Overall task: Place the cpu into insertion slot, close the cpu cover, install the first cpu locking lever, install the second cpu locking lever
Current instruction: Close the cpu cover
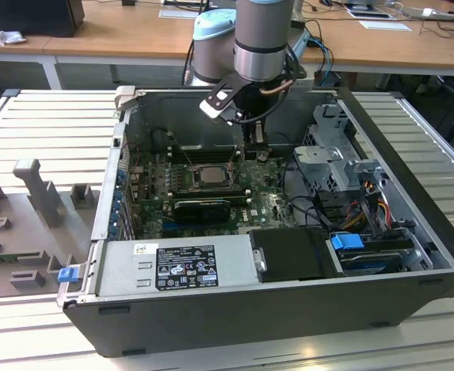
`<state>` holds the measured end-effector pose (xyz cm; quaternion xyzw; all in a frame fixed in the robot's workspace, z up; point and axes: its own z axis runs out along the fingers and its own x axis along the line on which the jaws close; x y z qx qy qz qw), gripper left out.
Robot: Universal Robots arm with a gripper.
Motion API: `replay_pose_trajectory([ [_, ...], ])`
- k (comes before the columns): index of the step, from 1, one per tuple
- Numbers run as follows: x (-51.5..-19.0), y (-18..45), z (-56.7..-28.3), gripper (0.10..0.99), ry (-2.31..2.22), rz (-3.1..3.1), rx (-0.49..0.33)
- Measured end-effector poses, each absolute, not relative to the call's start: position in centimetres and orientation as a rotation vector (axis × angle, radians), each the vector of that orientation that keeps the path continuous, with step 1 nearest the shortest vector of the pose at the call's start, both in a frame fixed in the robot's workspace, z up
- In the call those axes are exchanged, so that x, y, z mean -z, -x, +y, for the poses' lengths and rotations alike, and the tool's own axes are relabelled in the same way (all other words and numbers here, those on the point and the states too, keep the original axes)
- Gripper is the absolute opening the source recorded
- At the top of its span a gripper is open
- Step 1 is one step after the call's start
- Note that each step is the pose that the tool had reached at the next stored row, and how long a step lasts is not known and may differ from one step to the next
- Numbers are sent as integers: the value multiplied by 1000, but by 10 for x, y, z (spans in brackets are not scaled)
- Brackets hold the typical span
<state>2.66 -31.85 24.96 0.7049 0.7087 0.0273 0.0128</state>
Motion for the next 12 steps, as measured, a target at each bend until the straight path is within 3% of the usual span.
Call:
replay_pose_trajectory([
  [12,-250,-24,-318,106,-2197,2208,-85],
])
